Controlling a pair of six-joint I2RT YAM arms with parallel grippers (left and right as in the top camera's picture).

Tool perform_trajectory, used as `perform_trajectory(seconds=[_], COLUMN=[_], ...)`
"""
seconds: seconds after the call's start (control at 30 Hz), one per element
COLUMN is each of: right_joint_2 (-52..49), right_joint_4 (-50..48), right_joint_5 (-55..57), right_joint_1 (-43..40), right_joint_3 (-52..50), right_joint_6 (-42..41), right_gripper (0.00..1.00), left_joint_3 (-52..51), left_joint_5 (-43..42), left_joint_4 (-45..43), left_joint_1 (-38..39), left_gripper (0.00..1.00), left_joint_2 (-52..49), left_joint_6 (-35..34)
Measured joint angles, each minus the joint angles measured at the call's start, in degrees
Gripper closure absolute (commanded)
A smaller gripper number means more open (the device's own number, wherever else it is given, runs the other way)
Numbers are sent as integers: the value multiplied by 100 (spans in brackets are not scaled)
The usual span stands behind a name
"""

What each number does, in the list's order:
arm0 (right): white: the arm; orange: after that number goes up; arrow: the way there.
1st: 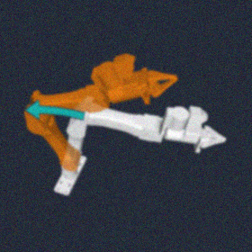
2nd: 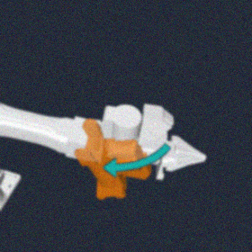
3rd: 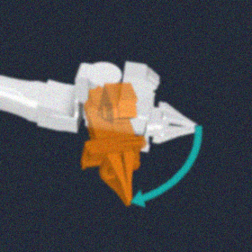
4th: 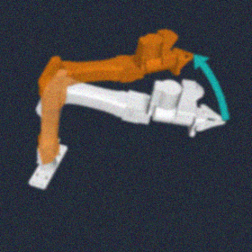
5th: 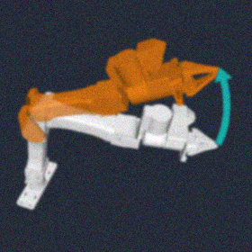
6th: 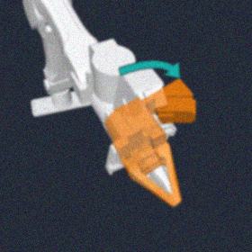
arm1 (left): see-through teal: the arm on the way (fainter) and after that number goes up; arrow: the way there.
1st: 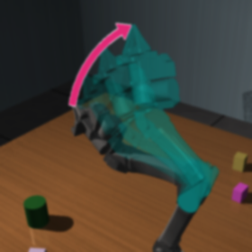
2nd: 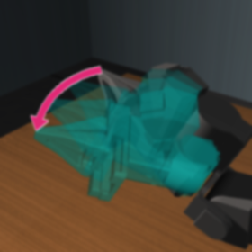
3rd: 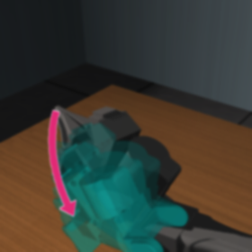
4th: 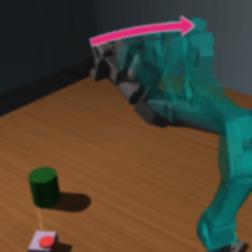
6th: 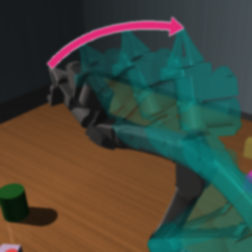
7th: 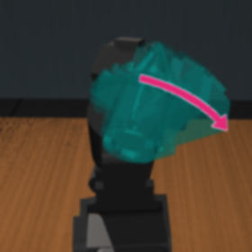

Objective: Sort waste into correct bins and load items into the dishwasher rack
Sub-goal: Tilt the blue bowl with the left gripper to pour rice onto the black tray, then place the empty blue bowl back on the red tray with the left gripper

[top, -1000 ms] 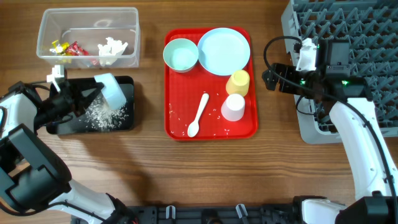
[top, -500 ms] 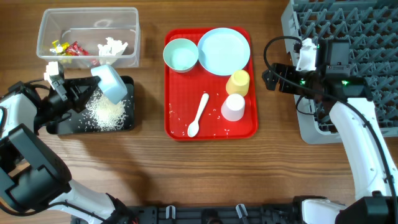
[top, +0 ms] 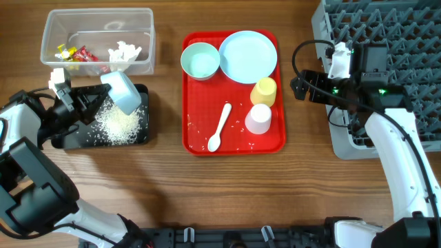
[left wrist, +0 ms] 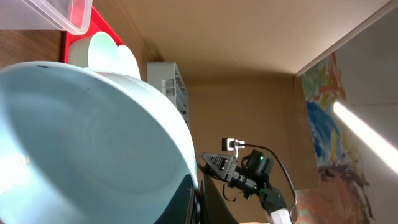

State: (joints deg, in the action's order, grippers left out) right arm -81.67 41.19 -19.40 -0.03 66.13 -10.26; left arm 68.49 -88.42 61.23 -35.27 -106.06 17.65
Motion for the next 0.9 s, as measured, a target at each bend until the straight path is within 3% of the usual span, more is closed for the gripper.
perform_trajectory(seconds=[0.9], right_joint_2=[-2], right_joint_4=[0], right_joint_5=[0], right_joint_1=[0], right_joint_3=[0], right_joint_6=[0], right_gripper=[0], left_joint_3=[-2], left_joint_5=[9], left_joint_4=[-109], left_joint_1=[116], left_gripper=[96], left_joint_2=[0], left_joint_6=[-439])
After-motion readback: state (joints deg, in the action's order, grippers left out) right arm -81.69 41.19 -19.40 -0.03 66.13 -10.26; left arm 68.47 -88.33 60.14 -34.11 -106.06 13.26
